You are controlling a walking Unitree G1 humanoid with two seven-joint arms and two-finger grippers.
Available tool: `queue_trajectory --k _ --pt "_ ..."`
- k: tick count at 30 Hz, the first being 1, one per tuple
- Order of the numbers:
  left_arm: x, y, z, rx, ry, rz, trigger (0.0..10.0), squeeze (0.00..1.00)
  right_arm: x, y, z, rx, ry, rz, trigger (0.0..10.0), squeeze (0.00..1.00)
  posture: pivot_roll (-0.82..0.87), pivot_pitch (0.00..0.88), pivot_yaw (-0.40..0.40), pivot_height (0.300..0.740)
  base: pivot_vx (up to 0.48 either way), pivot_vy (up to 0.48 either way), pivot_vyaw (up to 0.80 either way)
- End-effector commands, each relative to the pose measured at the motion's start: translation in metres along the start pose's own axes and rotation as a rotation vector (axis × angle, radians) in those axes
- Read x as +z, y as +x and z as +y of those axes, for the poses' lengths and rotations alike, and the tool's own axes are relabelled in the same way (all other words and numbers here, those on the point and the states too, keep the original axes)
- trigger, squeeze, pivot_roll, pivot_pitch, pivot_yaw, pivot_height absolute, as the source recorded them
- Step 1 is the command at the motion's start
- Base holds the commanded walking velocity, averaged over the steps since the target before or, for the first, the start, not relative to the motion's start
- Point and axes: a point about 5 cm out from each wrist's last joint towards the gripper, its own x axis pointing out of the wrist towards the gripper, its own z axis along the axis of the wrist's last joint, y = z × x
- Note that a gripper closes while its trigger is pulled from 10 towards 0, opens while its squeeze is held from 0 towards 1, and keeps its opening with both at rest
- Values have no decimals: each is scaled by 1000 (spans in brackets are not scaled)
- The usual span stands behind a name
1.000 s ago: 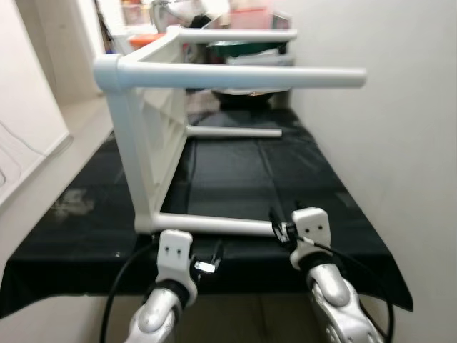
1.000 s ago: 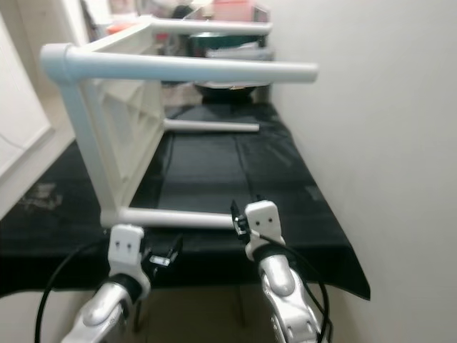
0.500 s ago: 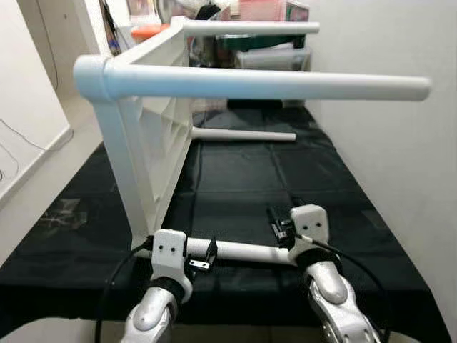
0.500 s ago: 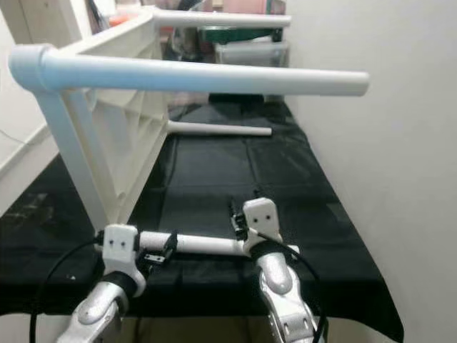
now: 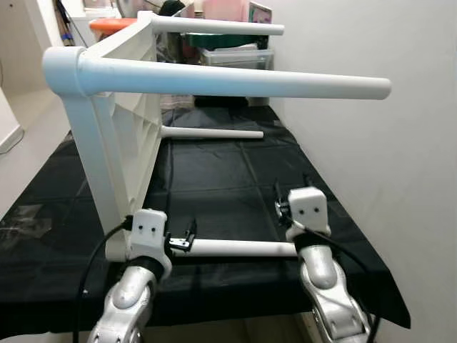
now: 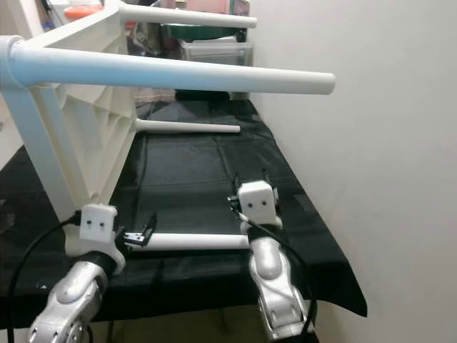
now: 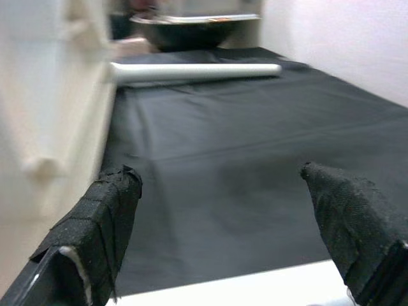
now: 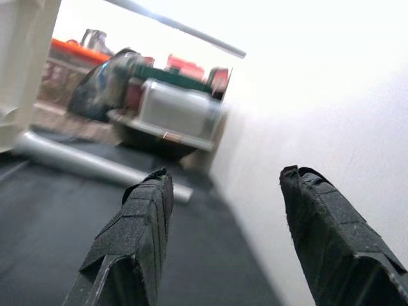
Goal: Building children table
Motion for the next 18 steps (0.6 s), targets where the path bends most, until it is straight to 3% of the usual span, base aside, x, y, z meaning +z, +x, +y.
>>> queue_trajectory --k 1,2,3,7,10,11,16,18 --pt "-3 1 4 15 10 9 10000 0 3 0 0 -34 -70 -19 10000 0 35 0 -16 740 0 0 0" --pt "-2 3 5 20 16 5 10000 0 9 0 -4 -75 -139 -68 10000 0 37 0 -19 740 0 0 0" --pt "-2 3 5 20 16 5 10000 0 9 0 -4 -75 -139 -68 10000 0 37 0 -19 740 0 0 0" --pt "1 8 8 26 32 -4 10000 0 27 3 -13 -194 -414 -195 10000 0 46 0 -17 740 0 0 0" --pt "2 9 8 26 34 -5 10000 0 30 3 -14 -225 -450 -215 10000 0 47 0 -16 740 0 0 0" --pt "2 10 9 23 38 -5 10000 0 34 4 -15 -258 -464 -240 10000 1000 49 0 -11 740 0 0 0" --pt "2 10 9 18 44 -1 10000 0 39 4 -12 -291 -482 -276 10000 1000 50 0 -9 740 0 0 0" --pt "1 10 9 13 45 3 10000 0 49 6 -12 -364 -528 -342 10000 1000 53 0 -8 740 0 0 0"
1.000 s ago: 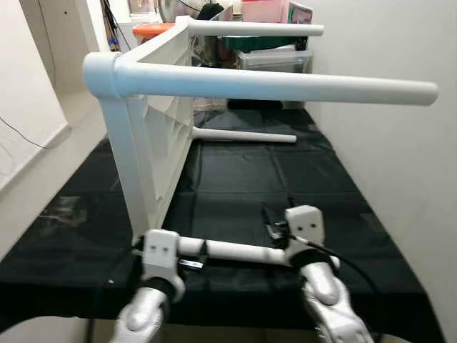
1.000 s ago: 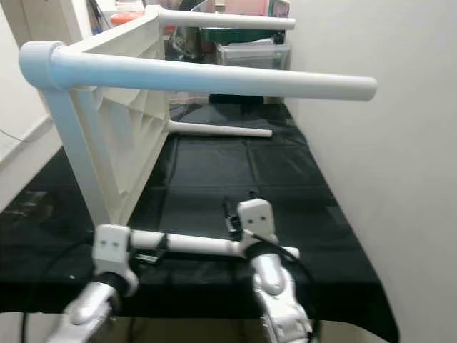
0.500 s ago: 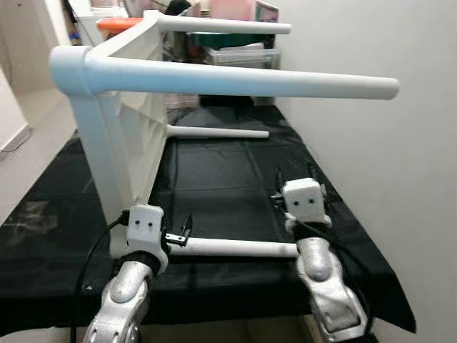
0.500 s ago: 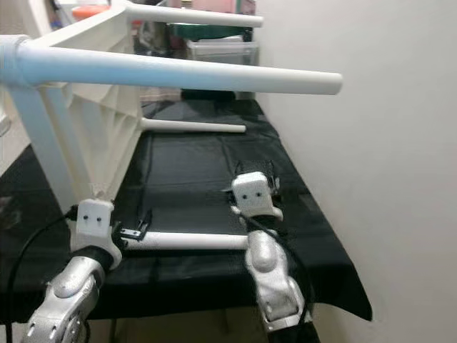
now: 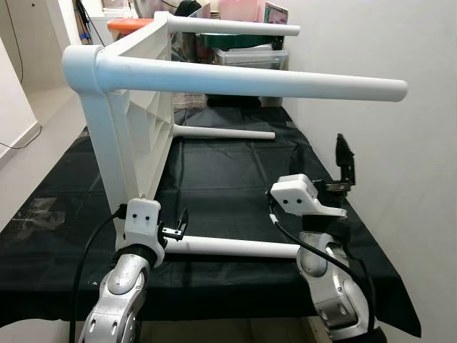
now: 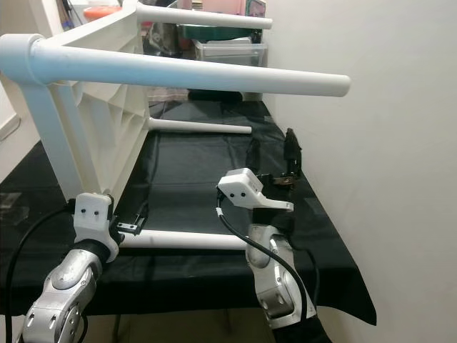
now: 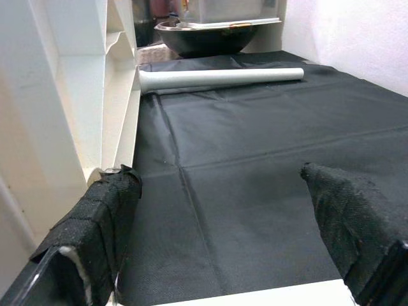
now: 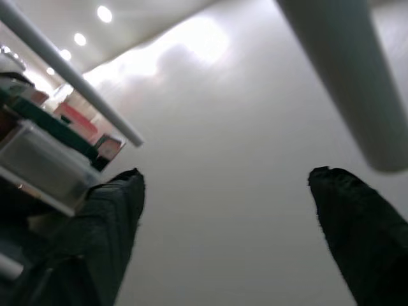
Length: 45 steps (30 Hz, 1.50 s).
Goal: Building children table
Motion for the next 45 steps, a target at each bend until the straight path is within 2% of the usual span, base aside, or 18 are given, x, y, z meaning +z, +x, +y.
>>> queue_trajectory --k 1,3,4,5,6,8,17,23,25,37,45 --pt "-3 1 1 -4 16 12 10000 0 10 7 -5 -75 -27 -53 10000 1000 53 0 -8 740 0 0 0" --pt "-3 1 0 -6 15 13 10000 0 16 10 -7 -129 -72 -98 10000 1000 55 0 -8 740 0 0 0" --pt "-3 2 0 -5 14 13 10000 0 18 13 -7 -143 -86 -110 10000 863 55 0 -9 740 0 0 0" --pt "-3 2 0 -5 14 13 10000 0 18 13 -7 -143 -86 -110 10000 863 55 0 -9 740 0 0 0" --pt "-3 3 0 -4 11 13 10000 0 22 18 -10 -193 -119 -134 10000 35 53 0 -6 740 0 0 0" --pt "-3 3 -1 -5 10 14 10000 0 23 21 -12 -221 -137 -146 10000 0 54 0 -5 740 0 0 0" --pt "-6 2 -2 -7 5 22 10000 0 24 37 -13 -268 -216 -189 10000 0 52 0 -4 740 0 0 0" --pt "-6 2 -5 -7 -2 23 10000 0 25 51 -10 -295 -269 -219 10000 0 52 0 -8 740 0 0 0" --pt "-6 2 -6 -9 -9 23 10000 0 28 62 -10 -327 -300 -244 10000 0 50 0 -13 740 0 0 0" --pt "-7 4 -3 4 -17 27 10000 0 32 82 -10 -377 -340 -278 10000 0 51 3 -20 740 0 0 0" --pt "-10 7 7 33 -6 39 10000 0 35 98 -12 -425 -344 -279 10000 0 46 0 -21 740 0 0 0"
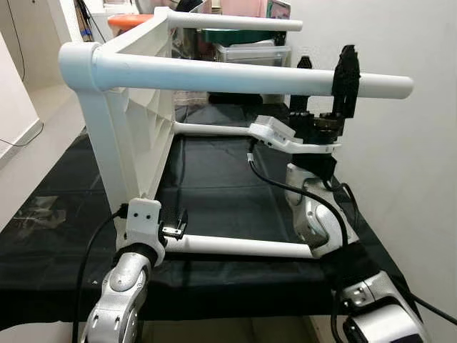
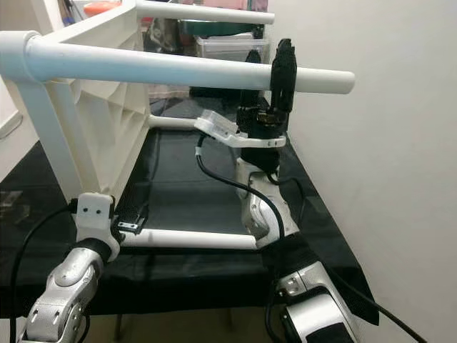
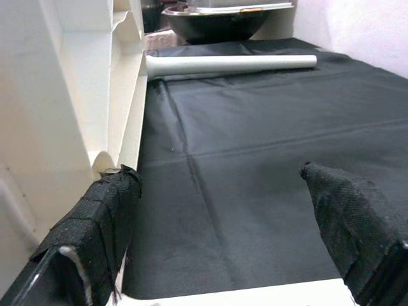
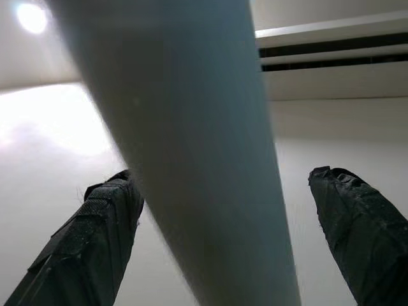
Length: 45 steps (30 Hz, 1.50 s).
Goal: Building children table
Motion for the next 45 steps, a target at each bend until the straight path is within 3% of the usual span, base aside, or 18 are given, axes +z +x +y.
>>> queue_trajectory --k 1,14,15,19,24,26,30,31,32,37,40,45 --pt "-3 1 4 10 1 10 10000 0 -2 4 0 -15 -8 7 10000 0 46 0 -21 740 0 0 0" --pt "-2 35 5 9 -13 3 10000 0 0 11 8 -28 8 7 10000 0 38 15 -28 740 0 0 0" --pt "3 42 5 9 1 -19 10000 0 -1 12 8 -26 15 8 0 0 33 16 -26 740 0 0 0" --pt "6 44 8 31 5 -34 10000 0 -2 13 9 -20 27 19 0 0 34 18 -26 740 0 0 0" --pt "3 38 20 74 70 -41 10000 0 -3 14 10 -22 32 20 0 0 37 16 -29 740 0 0 0" --pt "3 33 33 122 118 -44 10000 0 -5 15 10 -19 37 28 0 0 39 14 -31 740 0 0 0" --pt "4 30 44 158 145 -43 10000 0 -6 17 11 -19 39 35 0 0 41 13 -29 740 0 0 0" --pt "9 29 59 189 181 -51 10000 0 -10 22 11 -17 42 45 0 0 46 10 -32 740 0 0 0" --pt "9 29 59 189 181 -51 10000 0 -10 22 11 -17 42 45 0 0 46 10 -32 740 0 0 0" --pt "36 29 100 221 294 -87 10000 0 -22 45 10 -6 56 102 0 0 56 8 -31 740 0 0 0" --pt "52 31 111 203 332 -106 10000 0 -28 55 11 22 57 140 0 0 61 6 -31 740 0 0 0" --pt "79 39 112 105 394 -133 10000 0 -44 69 15 83 93 252 0 0 69 5 -34 740 0 0 0"
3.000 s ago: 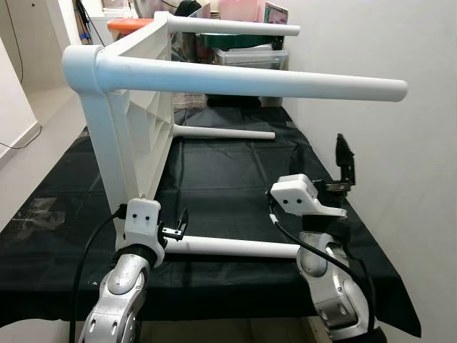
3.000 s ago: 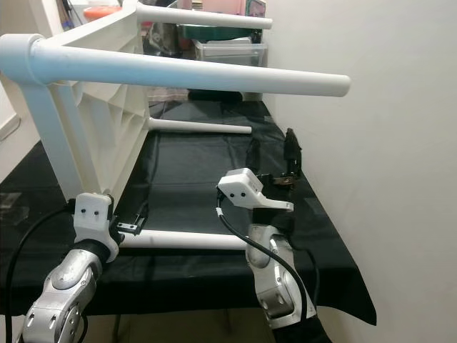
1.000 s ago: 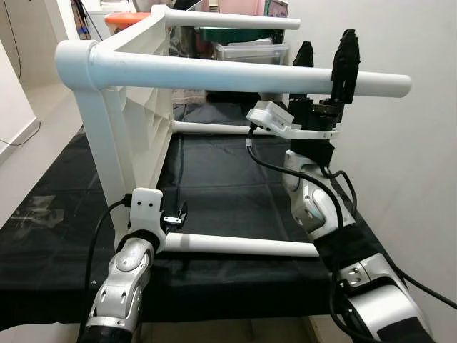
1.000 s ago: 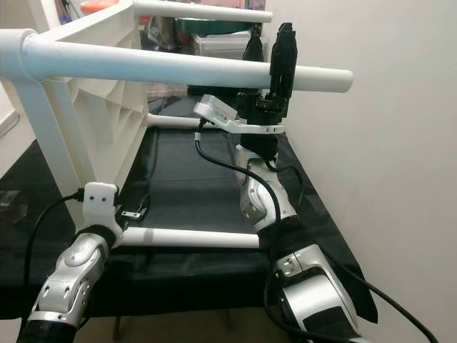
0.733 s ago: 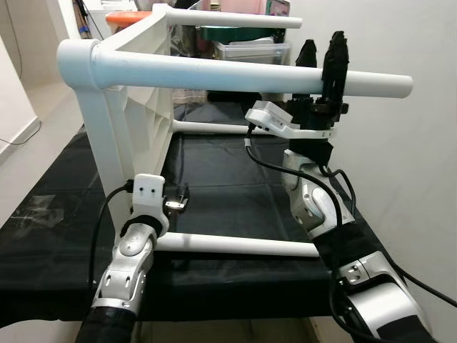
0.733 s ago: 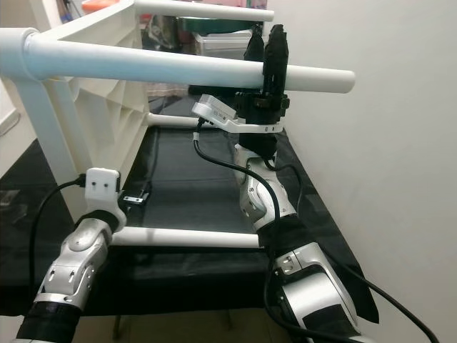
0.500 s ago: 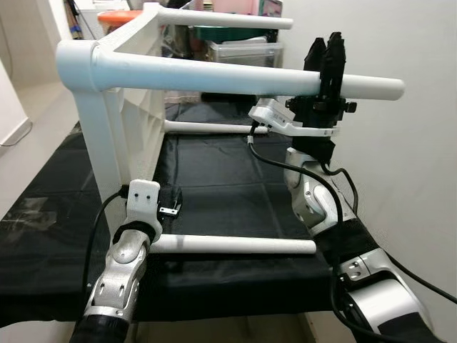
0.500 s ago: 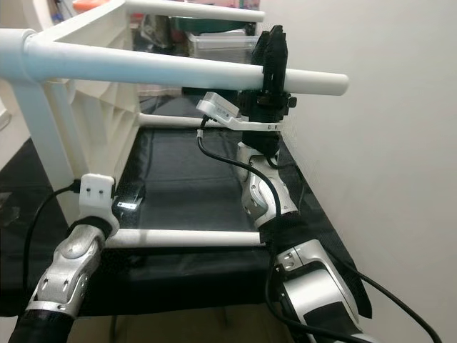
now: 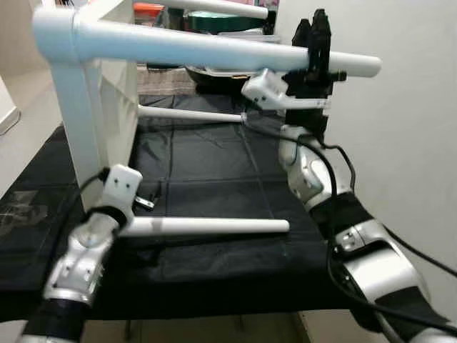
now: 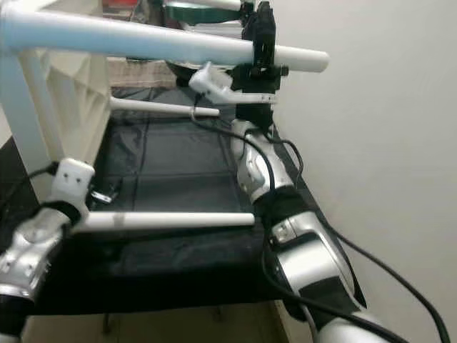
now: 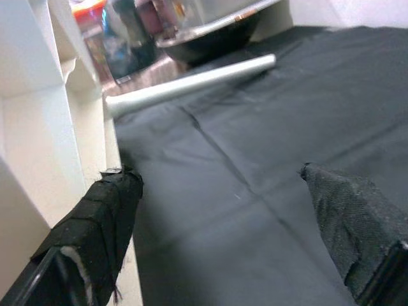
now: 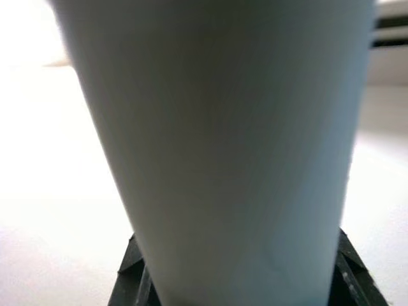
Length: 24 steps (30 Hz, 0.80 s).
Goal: Building children table
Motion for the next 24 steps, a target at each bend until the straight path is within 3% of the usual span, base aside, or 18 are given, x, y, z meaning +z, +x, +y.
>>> queue_trajectory --k 1,12,16,19,24 --pt "9 -6 48 157 32 0 10000 0 -31 18 -18 -65 32 141 0 0 69 5 -34 740 0 0 0" --pt "56 11 32 -126 116 -102 10000 0 -57 46 -18 57 219 425 0 0 81 0 -29 740 0 0 0" --pt "63 15 35 -141 138 -118 10000 0 -62 52 -22 53 231 452 0 0 82 0 -30 740 0 0 0" --pt "72 19 46 -121 172 -133 10000 0 -68 59 -27 53 248 481 0 0 86 0 -28 740 0 0 0" --pt "86 24 59 -74 211 -162 10000 0 -79 55 -25 78 293 560 0 0 91 0 -29 740 0 0 0"
